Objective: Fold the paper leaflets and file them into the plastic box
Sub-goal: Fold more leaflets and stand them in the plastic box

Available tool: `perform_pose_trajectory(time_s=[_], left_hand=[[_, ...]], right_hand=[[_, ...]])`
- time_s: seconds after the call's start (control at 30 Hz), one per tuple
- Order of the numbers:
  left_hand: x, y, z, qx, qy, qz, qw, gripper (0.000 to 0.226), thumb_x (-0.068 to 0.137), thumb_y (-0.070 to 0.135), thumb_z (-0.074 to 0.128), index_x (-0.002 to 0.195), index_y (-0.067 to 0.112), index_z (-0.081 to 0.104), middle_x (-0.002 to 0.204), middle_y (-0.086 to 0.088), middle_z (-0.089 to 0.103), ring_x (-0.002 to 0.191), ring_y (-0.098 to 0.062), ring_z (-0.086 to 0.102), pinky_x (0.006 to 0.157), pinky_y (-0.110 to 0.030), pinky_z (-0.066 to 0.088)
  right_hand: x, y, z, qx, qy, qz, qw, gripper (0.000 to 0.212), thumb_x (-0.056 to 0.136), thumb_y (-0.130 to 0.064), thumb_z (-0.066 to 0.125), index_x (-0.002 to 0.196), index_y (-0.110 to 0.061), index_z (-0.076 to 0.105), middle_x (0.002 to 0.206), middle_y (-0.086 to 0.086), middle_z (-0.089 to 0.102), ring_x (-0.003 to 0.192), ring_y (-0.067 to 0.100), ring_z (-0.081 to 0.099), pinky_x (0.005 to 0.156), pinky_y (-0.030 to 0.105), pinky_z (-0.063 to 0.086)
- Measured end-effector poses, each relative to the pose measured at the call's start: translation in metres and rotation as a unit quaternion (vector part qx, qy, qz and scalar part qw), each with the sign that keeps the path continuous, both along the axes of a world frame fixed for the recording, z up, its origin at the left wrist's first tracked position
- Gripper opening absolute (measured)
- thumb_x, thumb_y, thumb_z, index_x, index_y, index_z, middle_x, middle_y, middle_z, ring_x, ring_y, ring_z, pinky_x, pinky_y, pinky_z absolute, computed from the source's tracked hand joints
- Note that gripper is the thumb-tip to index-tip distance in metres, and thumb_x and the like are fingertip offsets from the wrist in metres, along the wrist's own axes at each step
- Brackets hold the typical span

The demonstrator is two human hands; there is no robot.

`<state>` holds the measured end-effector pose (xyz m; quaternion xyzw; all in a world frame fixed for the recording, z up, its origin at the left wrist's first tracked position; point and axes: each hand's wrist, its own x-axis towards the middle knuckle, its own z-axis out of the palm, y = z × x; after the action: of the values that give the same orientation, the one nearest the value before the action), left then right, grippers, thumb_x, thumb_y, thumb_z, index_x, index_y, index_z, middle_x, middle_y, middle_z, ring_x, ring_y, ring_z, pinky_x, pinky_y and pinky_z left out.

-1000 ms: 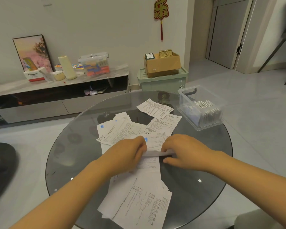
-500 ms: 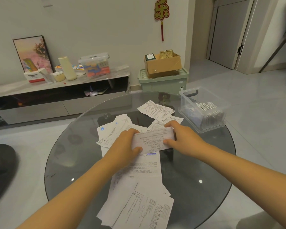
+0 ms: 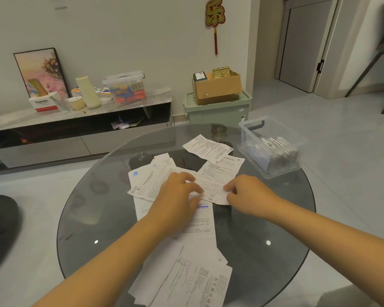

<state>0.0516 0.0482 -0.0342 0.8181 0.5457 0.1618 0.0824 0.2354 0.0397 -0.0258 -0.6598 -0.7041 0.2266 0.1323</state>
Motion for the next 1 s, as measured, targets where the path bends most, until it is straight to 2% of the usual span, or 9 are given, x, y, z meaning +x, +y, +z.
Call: perform_pose_trajectory(time_s=[0.1, 0.2, 0.3, 0.47, 0.6, 0.67, 0.77, 0.9, 1.0], left_hand=[[0.009, -0.008, 0.001, -0.022, 0.018, -0.077, 0.997, 0.027, 0.094, 0.034, 0.051, 0.117, 0.031, 0.064, 0.133, 0.012, 0.049, 0.122, -0.007, 0.038, 0.103, -0.023, 0.029], [0.014, -0.015, 0.001, -0.03, 0.008, -0.144, 0.989, 0.043, 0.085, 0.045, 0.052, 0.124, 0.029, 0.06, 0.131, 0.012, 0.053, 0.122, -0.006, 0.042, 0.103, -0.024, 0.027], [0.016, -0.018, 0.002, -0.072, 0.009, -0.157, 0.985, 0.059, 0.078, 0.059, 0.061, 0.13, 0.033, 0.051, 0.128, 0.015, 0.053, 0.116, -0.004, 0.047, 0.1, -0.027, 0.037], [0.019, -0.018, 0.002, -0.093, 0.003, -0.141, 0.986, 0.049, 0.085, 0.045, 0.063, 0.13, 0.032, 0.05, 0.126, 0.013, 0.054, 0.11, -0.005, 0.05, 0.095, -0.026, 0.043], [0.02, -0.018, 0.001, -0.114, -0.074, -0.1, 0.986, 0.025, 0.091, 0.028, 0.052, 0.116, 0.028, 0.056, 0.108, 0.01, 0.063, 0.095, -0.008, 0.058, 0.087, -0.035, 0.05], [0.018, -0.017, 0.003, -0.119, -0.11, -0.066, 0.984, 0.035, 0.091, 0.02, 0.052, 0.124, 0.031, 0.048, 0.102, 0.011, 0.061, 0.087, -0.007, 0.059, 0.078, -0.027, 0.052], [0.014, -0.014, 0.005, -0.134, -0.148, -0.011, 0.98, 0.058, 0.089, 0.016, 0.055, 0.138, 0.036, 0.031, 0.113, 0.01, 0.052, 0.092, -0.011, 0.056, 0.065, -0.01, 0.044], [0.008, -0.011, 0.008, -0.182, -0.178, 0.024, 0.967, 0.061, 0.09, 0.015, 0.059, 0.138, 0.037, 0.029, 0.123, 0.007, 0.05, 0.09, -0.013, 0.054, 0.063, -0.01, 0.044], [0.002, -0.01, 0.009, -0.21, -0.184, 0.014, 0.96, 0.06, 0.091, 0.015, 0.059, 0.137, 0.041, 0.03, 0.127, 0.006, 0.052, 0.1, -0.012, 0.058, 0.07, -0.015, 0.051]], right_hand=[[0.007, -0.007, 0.002, -0.024, 0.014, 0.027, 0.999, 0.027, 0.082, -0.007, 0.049, 0.099, -0.002, 0.069, 0.099, 0.012, 0.069, 0.088, 0.025, 0.061, 0.075, 0.03, 0.05], [0.013, -0.017, 0.008, -0.032, 0.043, 0.045, 0.998, 0.026, 0.081, -0.005, 0.05, 0.094, -0.007, 0.072, 0.085, 0.005, 0.07, 0.065, 0.007, 0.055, 0.057, 0.014, 0.042], [0.014, -0.024, 0.016, -0.047, 0.102, 0.037, 0.993, 0.032, 0.081, -0.003, 0.047, 0.096, -0.012, 0.074, 0.075, 0.004, 0.07, 0.049, -0.001, 0.052, 0.05, 0.013, 0.042], [0.013, -0.034, 0.024, -0.031, 0.155, 0.047, 0.986, 0.036, 0.083, -0.003, 0.046, 0.099, -0.02, 0.073, 0.086, 0.006, 0.072, 0.07, 0.006, 0.064, 0.058, 0.016, 0.049], [0.011, -0.032, 0.025, 0.035, 0.195, 0.035, 0.979, 0.04, 0.086, -0.006, 0.049, 0.118, -0.027, 0.06, 0.097, -0.01, 0.068, 0.087, 0.006, 0.063, 0.074, 0.015, 0.049], [0.009, -0.029, 0.026, 0.084, 0.177, 0.036, 0.98, 0.046, 0.087, -0.007, 0.05, 0.124, -0.035, 0.053, 0.107, -0.014, 0.061, 0.09, 0.006, 0.061, 0.073, 0.011, 0.047], [0.006, -0.027, 0.027, 0.096, 0.143, 0.046, 0.984, 0.047, 0.089, -0.01, 0.049, 0.129, -0.035, 0.048, 0.117, -0.01, 0.056, 0.091, 0.005, 0.058, 0.079, 0.015, 0.044], [-0.002, -0.025, 0.026, 0.062, 0.091, 0.075, 0.991, 0.046, 0.091, -0.012, 0.046, 0.133, -0.032, 0.048, 0.131, -0.006, 0.053, 0.1, 0.008, 0.055, 0.081, 0.016, 0.037], [-0.007, -0.023, 0.026, 0.064, 0.059, 0.094, 0.992, 0.046, 0.09, -0.012, 0.048, 0.131, -0.032, 0.05, 0.126, -0.005, 0.055, 0.088, 0.009, 0.054, 0.078, 0.021, 0.044]])
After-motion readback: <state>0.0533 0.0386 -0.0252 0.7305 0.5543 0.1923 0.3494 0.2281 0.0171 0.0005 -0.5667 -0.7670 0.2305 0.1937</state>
